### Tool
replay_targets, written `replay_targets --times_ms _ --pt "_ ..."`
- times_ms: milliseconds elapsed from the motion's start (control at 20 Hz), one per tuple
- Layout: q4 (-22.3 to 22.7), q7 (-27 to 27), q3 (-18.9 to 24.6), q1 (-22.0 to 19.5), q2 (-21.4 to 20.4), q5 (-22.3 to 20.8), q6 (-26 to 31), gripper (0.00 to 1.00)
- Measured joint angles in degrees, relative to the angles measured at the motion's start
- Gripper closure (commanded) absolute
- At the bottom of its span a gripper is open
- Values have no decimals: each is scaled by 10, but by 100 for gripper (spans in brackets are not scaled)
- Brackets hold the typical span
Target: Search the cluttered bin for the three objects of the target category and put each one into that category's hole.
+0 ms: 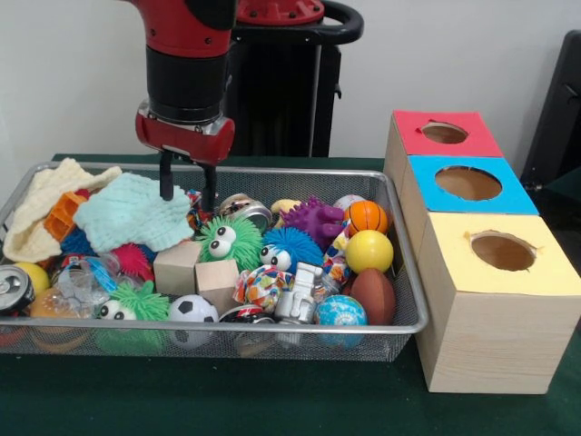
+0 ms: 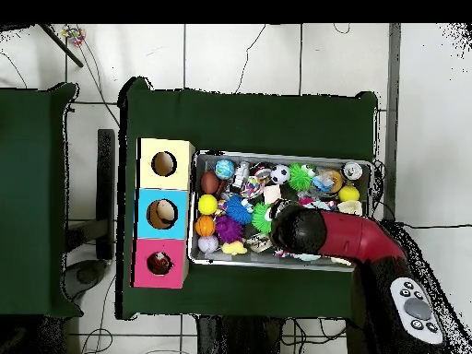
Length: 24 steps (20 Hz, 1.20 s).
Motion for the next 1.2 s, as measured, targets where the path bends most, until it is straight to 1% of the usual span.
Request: replay_targets --times_ms 550,1200 --pt "31 0 2 -10 -1 1 0 0" --pt "47 0 2 -7 -7 3 0 0"
